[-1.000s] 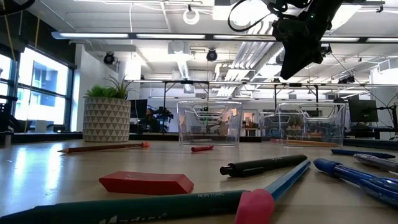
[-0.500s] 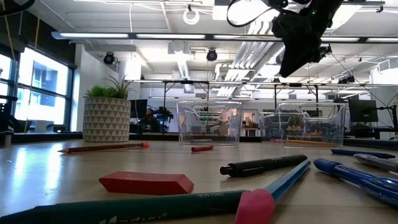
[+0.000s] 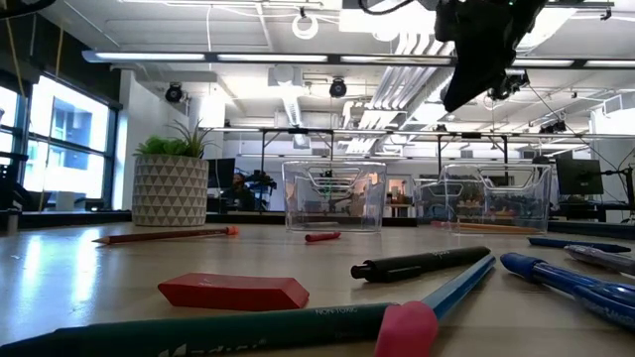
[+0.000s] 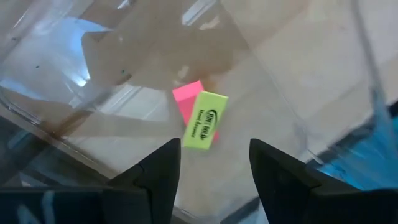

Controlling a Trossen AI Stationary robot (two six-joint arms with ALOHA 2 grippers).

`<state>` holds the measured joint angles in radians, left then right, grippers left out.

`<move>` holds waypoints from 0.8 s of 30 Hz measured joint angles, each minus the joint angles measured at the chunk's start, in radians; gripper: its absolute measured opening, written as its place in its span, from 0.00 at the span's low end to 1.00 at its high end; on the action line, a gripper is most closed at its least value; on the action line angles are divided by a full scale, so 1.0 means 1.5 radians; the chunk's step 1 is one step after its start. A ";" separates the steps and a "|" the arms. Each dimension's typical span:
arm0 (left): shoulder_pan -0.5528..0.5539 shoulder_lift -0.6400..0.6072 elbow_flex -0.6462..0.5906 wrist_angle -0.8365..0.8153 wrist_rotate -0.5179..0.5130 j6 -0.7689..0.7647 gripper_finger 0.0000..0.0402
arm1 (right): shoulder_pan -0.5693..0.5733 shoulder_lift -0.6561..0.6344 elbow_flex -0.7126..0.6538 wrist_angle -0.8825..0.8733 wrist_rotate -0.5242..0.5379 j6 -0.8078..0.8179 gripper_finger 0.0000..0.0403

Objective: Sort crayons/erasers/pens/pencils in bins
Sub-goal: Put the purple pen into the bottom right transparent bin

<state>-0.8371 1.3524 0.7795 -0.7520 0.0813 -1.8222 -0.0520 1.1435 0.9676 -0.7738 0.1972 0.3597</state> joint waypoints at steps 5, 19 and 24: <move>0.000 -0.048 0.000 -0.001 -0.002 0.000 0.45 | 0.019 0.000 0.000 0.017 0.001 -0.004 0.18; 0.012 -0.224 0.000 -0.002 -0.173 -0.003 0.45 | 0.072 0.001 0.082 -0.014 -0.005 -0.096 0.18; 0.060 -0.276 0.000 0.000 -0.271 0.044 0.45 | 0.072 0.001 0.092 -0.047 -0.027 -0.151 0.18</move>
<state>-0.7478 0.9389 0.7799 -0.7521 -0.3245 -1.7555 0.0555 1.1454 1.1061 -0.8441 0.1572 0.1326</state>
